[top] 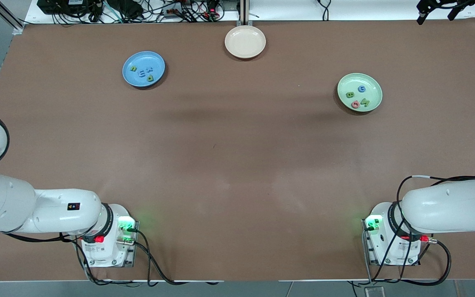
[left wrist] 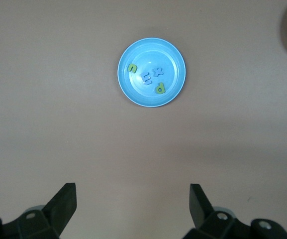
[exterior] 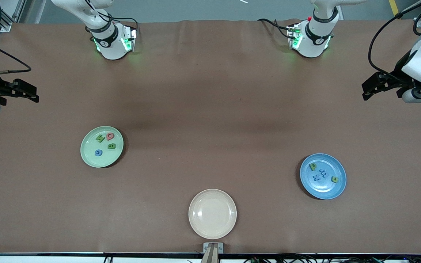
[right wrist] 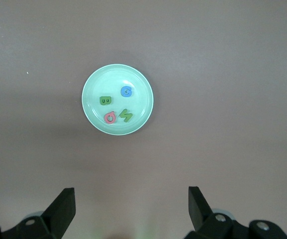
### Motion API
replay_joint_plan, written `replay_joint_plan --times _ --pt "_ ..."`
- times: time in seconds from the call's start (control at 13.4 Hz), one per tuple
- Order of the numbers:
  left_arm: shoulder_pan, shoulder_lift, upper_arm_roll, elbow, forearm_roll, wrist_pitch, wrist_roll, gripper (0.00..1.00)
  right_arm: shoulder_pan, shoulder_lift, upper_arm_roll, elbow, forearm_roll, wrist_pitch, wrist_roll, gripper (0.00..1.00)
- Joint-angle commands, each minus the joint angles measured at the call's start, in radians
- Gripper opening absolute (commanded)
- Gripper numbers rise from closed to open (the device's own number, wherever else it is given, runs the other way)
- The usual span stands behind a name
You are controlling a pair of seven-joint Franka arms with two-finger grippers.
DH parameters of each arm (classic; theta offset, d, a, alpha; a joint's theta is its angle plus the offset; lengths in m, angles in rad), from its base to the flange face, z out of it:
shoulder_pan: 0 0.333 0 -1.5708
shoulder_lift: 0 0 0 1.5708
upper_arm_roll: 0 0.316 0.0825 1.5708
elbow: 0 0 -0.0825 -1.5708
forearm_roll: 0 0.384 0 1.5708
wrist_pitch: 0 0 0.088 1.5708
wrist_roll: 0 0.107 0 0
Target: Sort upper and lower case letters into plates
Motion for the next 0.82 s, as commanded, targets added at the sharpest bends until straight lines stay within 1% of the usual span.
replay_joint_plan --times 0.0,0.22,0.74 --pt "0.003 -0.002 0.0 0.007 -0.006 -0.013 0.026 1.0 -0.006 -0.074 0.0 -0.073 0.019 0.029 -0.003 1.0" --pt "0.003 -0.002 0.0 0.007 -0.009 -0.019 0.029 1.0 -0.006 -0.135 0.001 -0.142 0.019 0.072 -0.003 1.0" --pt "0.002 -0.002 -0.001 0.002 -0.018 -0.019 0.029 1.0 -0.004 -0.143 0.004 -0.148 0.022 0.098 -0.003 1.0"
